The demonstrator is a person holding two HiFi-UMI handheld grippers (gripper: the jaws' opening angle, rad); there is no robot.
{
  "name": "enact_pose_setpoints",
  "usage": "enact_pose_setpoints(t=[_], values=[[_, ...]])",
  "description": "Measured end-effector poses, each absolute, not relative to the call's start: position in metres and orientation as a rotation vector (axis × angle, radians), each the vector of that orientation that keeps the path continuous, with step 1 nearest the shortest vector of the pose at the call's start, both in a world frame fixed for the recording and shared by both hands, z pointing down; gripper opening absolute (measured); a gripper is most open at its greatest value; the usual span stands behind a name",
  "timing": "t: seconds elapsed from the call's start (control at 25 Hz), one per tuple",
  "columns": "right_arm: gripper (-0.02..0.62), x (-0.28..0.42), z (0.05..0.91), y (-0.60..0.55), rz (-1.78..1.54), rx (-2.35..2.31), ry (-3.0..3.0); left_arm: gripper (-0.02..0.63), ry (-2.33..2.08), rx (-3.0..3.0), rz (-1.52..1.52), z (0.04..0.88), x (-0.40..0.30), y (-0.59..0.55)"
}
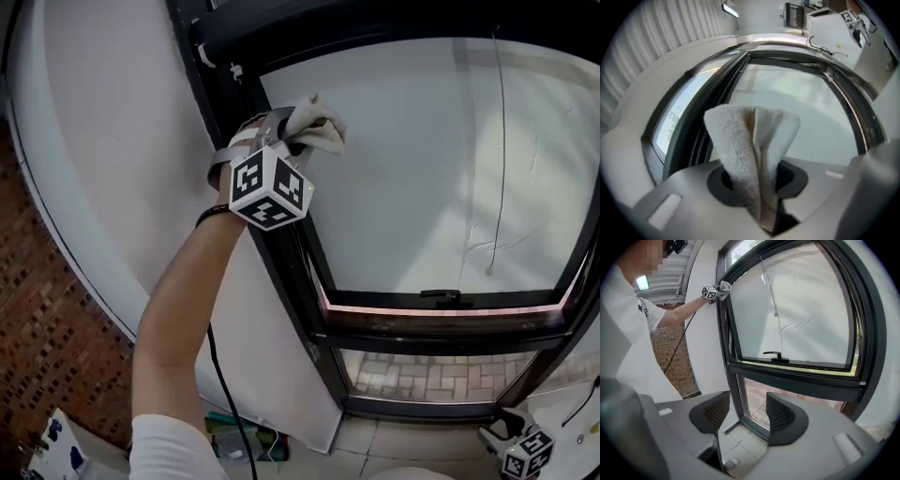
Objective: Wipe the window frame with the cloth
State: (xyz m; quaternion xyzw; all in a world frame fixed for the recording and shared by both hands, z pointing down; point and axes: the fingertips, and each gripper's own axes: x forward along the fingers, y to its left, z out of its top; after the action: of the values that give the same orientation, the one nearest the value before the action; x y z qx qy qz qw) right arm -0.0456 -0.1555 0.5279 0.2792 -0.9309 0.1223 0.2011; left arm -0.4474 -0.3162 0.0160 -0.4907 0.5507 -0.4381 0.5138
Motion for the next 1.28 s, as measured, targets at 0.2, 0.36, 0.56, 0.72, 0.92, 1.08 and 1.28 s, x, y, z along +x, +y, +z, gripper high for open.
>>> enact_pose_setpoints(t=[0.2,0.36,0.56,0.72,0.92,1.08,1.28], values=[[0.245,-0.049,0.52,-0.163,0.328,0.789,-2.612,0.13,1.312,-1.018,-1.125,-0.048,-0.475,-0.334],[0.245,-0.047,0.523,-0.165,0.35,0.814,-2.611,0.13,1.291,-0.968,-1.182,-0.06,-0.487,-0.338],[0.244,-0.045,0.528,-0.161,0.374,0.83,-2.606,0.13,1.3,-0.947,-1.227,-0.045,-0.493,-0.336],[0.244,-0.044,0.528,-0.163,0.364,0.835,-2.604,0.13,1.32,-0.992,-1.23,-0.024,-0.495,-0.326],[0.244,-0.04,0.529,-0.163,0.375,0.822,-2.617,0.13,1.313,-1.114,-1.147,0.009,-0.446,-0.313],[0.244,-0.029,0.529,-0.162,0.37,0.829,-2.625,0.13,1.223,-1.239,-1.064,0.033,-0.37,-0.311],[0.244,-0.009,0.527,-0.164,0.374,0.843,-2.647,0.13,1.123,-1.329,-0.973,0.043,-0.275,-0.32]])
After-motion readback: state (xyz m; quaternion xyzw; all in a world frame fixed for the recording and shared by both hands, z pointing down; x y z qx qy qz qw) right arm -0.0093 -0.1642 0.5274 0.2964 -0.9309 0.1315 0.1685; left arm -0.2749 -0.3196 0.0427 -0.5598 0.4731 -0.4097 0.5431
